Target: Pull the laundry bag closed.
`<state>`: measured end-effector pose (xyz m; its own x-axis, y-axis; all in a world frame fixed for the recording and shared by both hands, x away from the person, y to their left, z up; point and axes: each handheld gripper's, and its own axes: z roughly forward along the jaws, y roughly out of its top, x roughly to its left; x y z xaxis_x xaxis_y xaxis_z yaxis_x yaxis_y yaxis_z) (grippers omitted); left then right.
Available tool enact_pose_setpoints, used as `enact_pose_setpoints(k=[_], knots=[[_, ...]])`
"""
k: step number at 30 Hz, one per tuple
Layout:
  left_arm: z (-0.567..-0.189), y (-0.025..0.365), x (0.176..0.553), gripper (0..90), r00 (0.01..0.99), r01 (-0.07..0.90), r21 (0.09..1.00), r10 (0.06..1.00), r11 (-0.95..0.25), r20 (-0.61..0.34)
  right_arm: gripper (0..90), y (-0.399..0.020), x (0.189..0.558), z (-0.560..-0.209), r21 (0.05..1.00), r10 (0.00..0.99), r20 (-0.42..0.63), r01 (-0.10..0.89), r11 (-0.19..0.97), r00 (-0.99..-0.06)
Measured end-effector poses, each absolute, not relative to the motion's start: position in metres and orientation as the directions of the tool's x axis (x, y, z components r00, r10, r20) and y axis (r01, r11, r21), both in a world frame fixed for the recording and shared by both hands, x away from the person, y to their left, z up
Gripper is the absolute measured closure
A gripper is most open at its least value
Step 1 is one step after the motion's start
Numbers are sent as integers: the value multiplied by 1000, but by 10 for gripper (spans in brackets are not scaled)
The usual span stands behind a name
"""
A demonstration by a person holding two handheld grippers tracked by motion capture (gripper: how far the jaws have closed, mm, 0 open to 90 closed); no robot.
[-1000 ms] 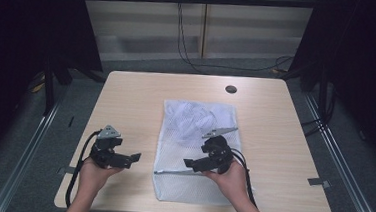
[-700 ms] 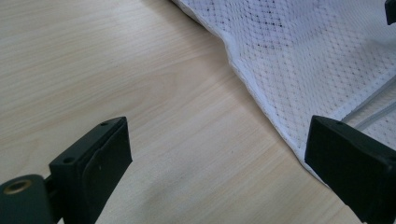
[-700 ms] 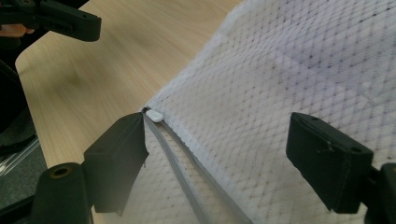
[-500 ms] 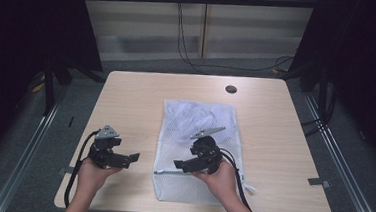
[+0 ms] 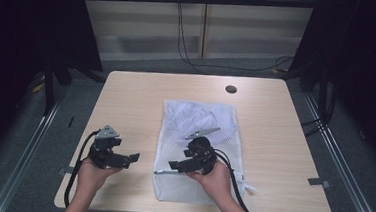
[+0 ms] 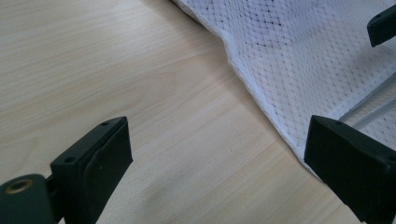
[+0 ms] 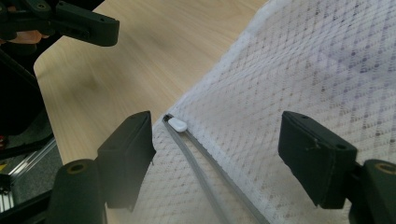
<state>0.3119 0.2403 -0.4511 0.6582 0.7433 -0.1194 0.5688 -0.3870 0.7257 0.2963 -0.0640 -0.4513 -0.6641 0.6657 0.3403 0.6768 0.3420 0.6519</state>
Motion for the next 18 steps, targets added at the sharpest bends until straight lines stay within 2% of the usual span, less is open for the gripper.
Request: enact_pose_setpoints(k=[7,18], knots=[[-451,241,312,74,660,570,722,742,-391,-119,301,-61,298,-453,641,664,359,690,336,-656],[-450,242,312,76,657,572,723,745,-388,-120,398,-52,299,-457,627,643,394,704,334,-656]])
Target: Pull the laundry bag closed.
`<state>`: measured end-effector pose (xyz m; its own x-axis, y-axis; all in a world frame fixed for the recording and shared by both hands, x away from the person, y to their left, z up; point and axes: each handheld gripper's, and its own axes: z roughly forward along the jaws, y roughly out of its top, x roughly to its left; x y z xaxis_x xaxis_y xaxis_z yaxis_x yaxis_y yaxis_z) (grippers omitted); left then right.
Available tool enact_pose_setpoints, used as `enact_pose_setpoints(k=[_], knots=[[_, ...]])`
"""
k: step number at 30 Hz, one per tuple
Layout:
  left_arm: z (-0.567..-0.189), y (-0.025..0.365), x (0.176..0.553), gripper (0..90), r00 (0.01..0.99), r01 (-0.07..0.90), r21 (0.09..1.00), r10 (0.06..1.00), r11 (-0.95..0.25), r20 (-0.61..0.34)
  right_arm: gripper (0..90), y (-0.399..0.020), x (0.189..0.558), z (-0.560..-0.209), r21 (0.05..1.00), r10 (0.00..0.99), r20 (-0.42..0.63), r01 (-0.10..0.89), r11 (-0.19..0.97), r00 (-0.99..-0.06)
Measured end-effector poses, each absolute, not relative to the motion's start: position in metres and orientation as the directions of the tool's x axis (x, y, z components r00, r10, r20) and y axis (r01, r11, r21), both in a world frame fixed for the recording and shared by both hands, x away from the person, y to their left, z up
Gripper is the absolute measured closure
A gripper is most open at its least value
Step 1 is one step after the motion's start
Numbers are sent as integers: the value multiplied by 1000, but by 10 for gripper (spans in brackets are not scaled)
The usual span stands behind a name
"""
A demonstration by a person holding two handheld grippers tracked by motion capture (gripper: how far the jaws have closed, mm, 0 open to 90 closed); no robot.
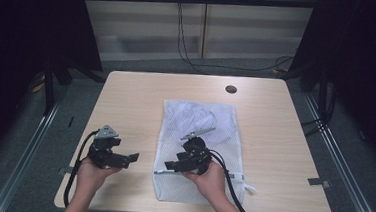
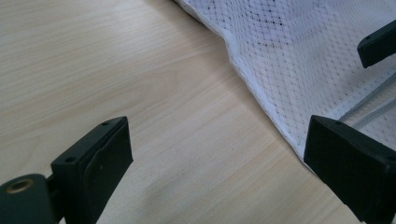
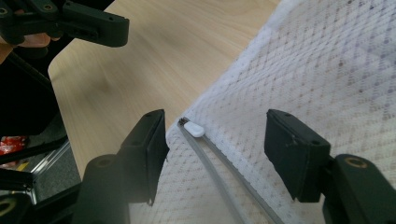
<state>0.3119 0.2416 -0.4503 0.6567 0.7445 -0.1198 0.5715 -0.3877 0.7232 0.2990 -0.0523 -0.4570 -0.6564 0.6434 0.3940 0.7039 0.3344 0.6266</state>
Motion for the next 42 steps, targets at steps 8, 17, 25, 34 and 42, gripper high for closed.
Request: enact_pose_setpoints(k=[8,17,25,34,42], knots=[[-450,242,312,80,660,570,723,741,-391,-120,423,-45,300,-461,615,625,415,710,342,-661],[-450,242,312,80,663,569,722,739,-394,-119,446,-39,300,-462,612,624,413,710,348,-663],[-450,243,312,81,667,568,720,735,-400,-118,516,-34,302,-466,577,618,452,739,348,-644],[-449,244,312,82,668,567,718,735,-403,-115,537,-28,303,-472,539,624,473,765,353,-622],[-450,242,312,83,664,571,718,738,-399,-118,604,-25,303,-476,528,624,490,777,343,-609]])
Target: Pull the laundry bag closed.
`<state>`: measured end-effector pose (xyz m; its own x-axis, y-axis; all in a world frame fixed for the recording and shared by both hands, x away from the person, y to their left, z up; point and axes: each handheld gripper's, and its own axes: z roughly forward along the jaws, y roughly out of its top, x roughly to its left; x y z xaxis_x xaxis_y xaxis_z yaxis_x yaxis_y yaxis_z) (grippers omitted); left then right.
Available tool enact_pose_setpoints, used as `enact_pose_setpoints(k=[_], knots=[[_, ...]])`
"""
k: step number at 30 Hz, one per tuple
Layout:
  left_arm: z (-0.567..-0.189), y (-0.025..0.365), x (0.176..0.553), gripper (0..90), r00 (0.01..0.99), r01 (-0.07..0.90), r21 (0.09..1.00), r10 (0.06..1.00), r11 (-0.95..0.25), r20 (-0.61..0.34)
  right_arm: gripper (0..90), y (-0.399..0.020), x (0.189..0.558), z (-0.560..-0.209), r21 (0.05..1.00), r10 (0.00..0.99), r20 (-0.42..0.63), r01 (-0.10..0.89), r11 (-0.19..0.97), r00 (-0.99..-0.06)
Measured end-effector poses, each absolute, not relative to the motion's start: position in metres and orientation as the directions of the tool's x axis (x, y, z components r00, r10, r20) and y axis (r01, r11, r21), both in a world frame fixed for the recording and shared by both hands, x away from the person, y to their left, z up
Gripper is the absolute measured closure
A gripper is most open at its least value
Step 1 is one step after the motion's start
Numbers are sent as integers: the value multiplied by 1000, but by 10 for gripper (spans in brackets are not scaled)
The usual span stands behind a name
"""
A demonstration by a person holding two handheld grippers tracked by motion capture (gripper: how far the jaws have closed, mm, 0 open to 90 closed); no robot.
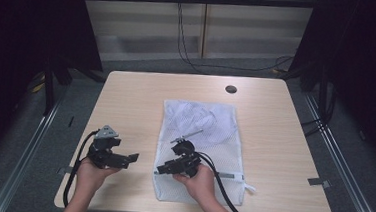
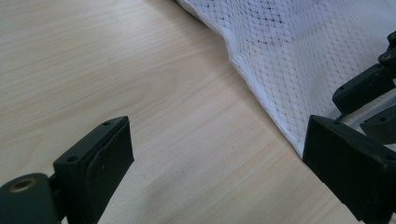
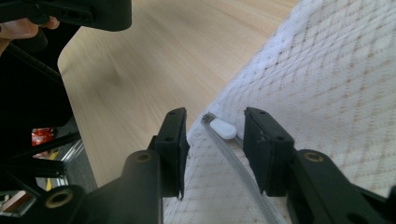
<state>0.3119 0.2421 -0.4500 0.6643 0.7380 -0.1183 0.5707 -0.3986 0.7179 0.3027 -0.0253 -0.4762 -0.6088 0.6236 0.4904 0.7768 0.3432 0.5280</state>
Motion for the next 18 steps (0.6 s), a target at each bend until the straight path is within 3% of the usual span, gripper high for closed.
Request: enact_pose_setpoints(k=[18], knots=[[-450,242,312,85,660,572,719,742,-396,-117,640,-17,307,-487,488,637,523,812,320,-566]])
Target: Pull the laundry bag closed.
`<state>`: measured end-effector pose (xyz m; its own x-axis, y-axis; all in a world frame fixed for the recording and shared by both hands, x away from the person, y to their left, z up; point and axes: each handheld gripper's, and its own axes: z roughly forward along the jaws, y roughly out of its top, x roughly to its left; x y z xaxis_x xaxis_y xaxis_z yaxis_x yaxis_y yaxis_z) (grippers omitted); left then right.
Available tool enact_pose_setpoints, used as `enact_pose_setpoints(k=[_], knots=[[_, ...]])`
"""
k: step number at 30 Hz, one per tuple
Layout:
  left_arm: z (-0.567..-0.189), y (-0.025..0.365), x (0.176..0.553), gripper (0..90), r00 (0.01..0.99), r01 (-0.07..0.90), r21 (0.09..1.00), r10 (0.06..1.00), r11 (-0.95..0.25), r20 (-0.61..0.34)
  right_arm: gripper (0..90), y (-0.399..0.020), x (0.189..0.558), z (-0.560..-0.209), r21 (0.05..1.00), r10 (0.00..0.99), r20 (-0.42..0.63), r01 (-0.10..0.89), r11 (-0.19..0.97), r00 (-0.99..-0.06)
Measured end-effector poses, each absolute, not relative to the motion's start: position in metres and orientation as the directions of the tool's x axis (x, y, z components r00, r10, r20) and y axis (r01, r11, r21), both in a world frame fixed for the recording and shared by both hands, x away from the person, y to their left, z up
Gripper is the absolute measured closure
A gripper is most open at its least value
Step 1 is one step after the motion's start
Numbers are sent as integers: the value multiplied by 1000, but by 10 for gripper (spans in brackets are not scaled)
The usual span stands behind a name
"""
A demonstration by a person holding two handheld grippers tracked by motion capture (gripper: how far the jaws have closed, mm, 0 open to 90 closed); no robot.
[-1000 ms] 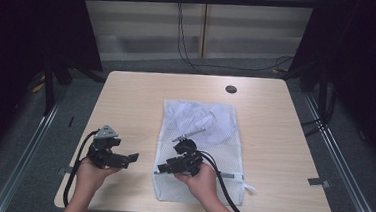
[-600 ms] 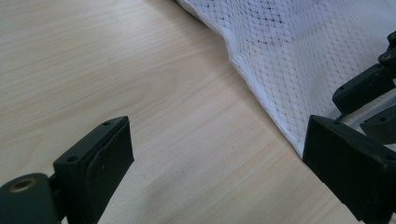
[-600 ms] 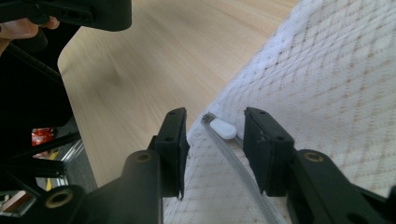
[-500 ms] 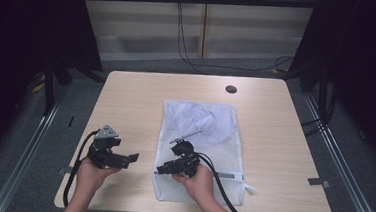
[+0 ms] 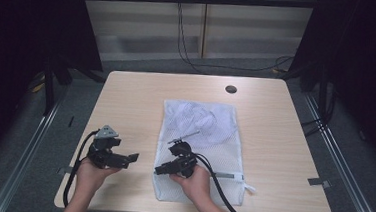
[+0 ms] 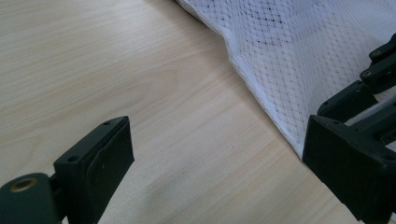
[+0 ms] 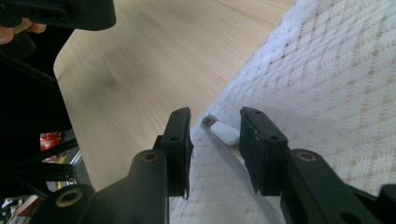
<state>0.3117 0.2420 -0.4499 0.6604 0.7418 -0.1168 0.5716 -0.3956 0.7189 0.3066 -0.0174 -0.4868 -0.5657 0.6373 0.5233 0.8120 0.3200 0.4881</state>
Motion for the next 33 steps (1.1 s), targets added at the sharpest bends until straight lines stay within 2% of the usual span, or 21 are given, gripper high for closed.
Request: enact_pose_setpoints(k=[9,17,33], knots=[[-450,243,312,85,660,574,716,742,-397,-117,668,-14,307,-489,474,635,533,818,324,-560],[-450,242,312,86,659,577,714,743,-397,-119,733,-13,308,-489,477,632,537,819,318,-558],[-451,242,313,87,655,576,718,746,-392,-118,748,-4,310,-492,461,636,537,824,329,-554]])
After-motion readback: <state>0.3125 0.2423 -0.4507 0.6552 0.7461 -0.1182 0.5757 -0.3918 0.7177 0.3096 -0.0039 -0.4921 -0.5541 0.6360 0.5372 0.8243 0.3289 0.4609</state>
